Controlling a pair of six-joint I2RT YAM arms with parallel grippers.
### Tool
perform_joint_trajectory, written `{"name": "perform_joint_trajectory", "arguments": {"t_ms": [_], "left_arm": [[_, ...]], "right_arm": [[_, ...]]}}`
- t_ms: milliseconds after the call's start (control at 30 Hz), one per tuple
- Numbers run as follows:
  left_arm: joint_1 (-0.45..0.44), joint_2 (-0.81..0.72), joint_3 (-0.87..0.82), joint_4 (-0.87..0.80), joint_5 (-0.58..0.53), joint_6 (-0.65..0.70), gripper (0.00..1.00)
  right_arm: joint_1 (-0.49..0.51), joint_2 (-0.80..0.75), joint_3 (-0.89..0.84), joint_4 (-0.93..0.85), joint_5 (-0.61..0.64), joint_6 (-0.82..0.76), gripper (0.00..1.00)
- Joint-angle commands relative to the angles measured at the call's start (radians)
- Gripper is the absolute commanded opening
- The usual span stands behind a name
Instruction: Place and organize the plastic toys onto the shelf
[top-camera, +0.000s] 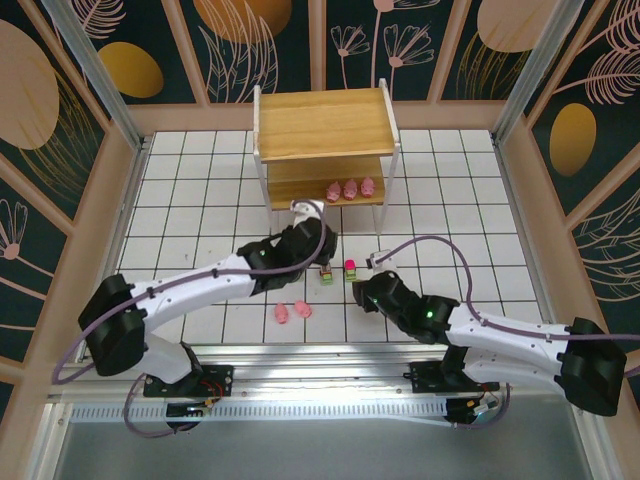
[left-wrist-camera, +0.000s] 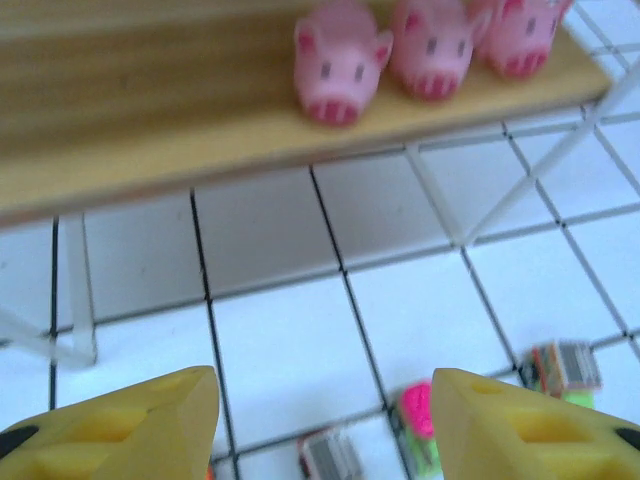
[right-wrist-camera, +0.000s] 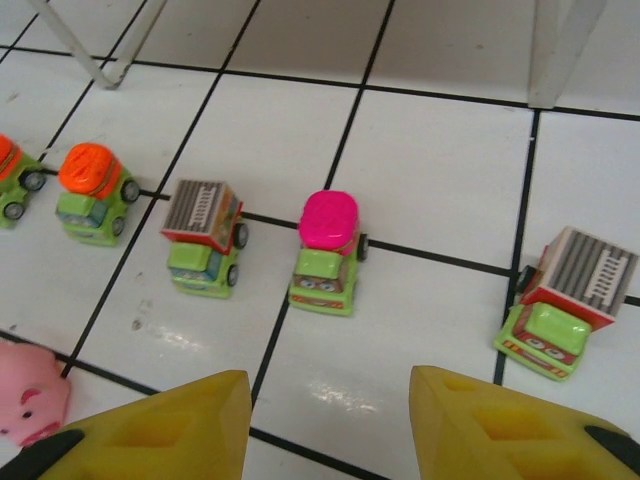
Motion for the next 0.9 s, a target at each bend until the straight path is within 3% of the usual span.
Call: {"name": "perform_joint_trajectory", "arguments": {"t_ms": [0,400,867], "left_arm": [[-0.029,-0.087,-0.103,-0.006,-0.029,-0.014,0.58],[-0.216,-0.262,-0.346,-0.068,-0.118,-0.103,0.61],[-0.462,-0.302,-0.458,-0.152,-0.201,-0.275,0.62]], "right_arm": [[0.045,0.017,0.030,-0.012,0.089,0.009,0.47],[0.132,0.114,0.091,0.021,0.127,0.044,0.47],[0.182,0.172,0.109,0.012,0.148,0.132,0.54]]}}
